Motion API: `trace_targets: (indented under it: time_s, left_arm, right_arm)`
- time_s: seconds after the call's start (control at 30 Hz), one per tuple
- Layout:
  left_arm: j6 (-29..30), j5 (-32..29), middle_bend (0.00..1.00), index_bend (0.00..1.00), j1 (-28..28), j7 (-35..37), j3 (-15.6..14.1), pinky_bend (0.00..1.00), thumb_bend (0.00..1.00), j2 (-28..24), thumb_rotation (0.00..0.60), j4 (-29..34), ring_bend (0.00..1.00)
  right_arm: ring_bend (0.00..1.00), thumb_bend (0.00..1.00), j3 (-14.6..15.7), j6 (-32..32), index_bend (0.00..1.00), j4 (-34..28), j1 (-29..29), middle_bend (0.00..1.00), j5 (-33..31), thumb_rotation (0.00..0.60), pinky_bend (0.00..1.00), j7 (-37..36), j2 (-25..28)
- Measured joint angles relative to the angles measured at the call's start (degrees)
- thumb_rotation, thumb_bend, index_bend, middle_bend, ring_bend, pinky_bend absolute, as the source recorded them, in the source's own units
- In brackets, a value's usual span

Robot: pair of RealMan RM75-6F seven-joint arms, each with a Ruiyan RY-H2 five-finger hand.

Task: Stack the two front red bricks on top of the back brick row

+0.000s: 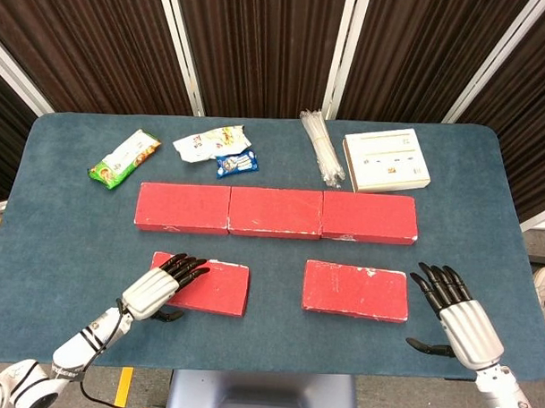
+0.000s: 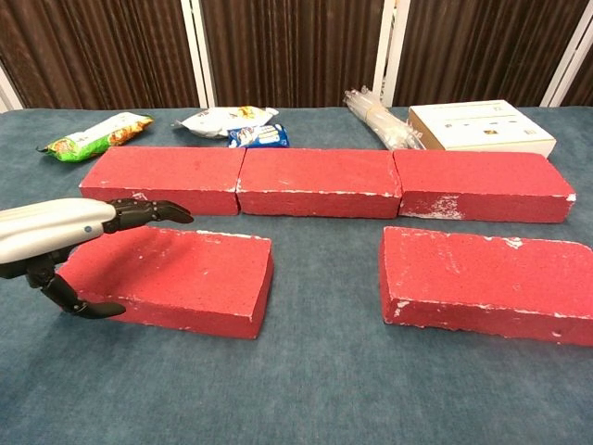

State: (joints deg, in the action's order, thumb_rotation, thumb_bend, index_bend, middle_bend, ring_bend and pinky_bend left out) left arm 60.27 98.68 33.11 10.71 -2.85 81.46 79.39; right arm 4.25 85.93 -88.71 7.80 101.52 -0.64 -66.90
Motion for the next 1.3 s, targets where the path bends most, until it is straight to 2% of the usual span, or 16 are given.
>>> trace_targets:
  time_s: [0.43,0.77,0.8,0.83,0.9,0.93,1.03,1.13,1.3]
  left_arm:
    - [-4.2,-2.5,0.00,0.00,3.3,0.6,0.0,0.00,0.27,2.6,0.600,-4.9,0.00]
    - [-8.4,-5.0,0.00,0.00,5.4,0.0,-0.1,0.01,0.27,2.2,0.600,-5.3,0.00]
    - [-8.7,-5.4,0.03,0.00,5.6,-0.2,-0.1,0.03,0.28,2.2,0.600,-5.3,0.00]
    - [-8.9,-5.7,0.12,0.00,5.7,-0.5,0.0,0.09,0.29,2.1,0.600,-5.3,0.05]
    - [-9.3,-6.1,0.31,0.00,5.9,-0.5,0.0,0.22,0.30,2.0,0.600,-5.1,0.16]
    - [-9.7,-6.3,0.42,0.00,6.1,-0.1,0.0,0.30,0.31,1.9,0.600,-4.9,0.25]
    - [-9.5,-6.6,0.60,0.02,6.3,0.4,0.1,0.49,0.32,1.7,0.600,-4.9,0.42]
    - [-8.1,-6.4,0.70,0.08,6.1,0.6,0.1,0.65,0.35,1.8,0.600,-5.1,0.56]
    - [-6.0,-6.1,0.75,0.12,5.6,0.4,0.1,0.75,0.36,1.4,0.600,-4.7,0.64]
  right_arm:
    - [0.00,0.12,-0.4,-1.5,0.00,-0.4,0.4,0.00,-1.4,0.532,0.00,1.0,-0.1]
    - [0.00,0.12,-0.8,-2.4,0.00,-0.5,0.6,0.00,-2.4,0.533,0.00,1.8,-0.4]
    - [0.00,0.12,-0.8,-2.5,0.00,-0.5,0.6,0.00,-2.4,0.532,0.00,1.8,-0.4]
    - [0.00,0.12,-0.8,-2.5,0.00,-0.5,0.6,0.00,-2.5,0.532,0.00,1.8,-0.5]
    - [0.00,0.12,-0.8,-2.6,0.00,-0.5,0.6,0.00,-2.5,0.532,0.00,1.9,-0.5]
    - [0.00,0.12,-0.8,-2.7,0.00,-0.5,0.6,0.00,-2.5,0.532,0.00,1.9,-0.5]
    - [0.00,0.12,-0.8,-2.8,0.00,-0.5,0.7,0.00,-2.5,0.531,0.00,2.1,-0.6]
    - [0.00,0.12,-0.7,-3.0,0.00,-0.6,0.7,0.00,-2.6,0.532,0.00,2.2,-0.6]
    - [0.00,0.12,-0.7,-3.2,0.00,-0.7,0.7,0.00,-2.7,0.532,0.00,2.4,-0.7]
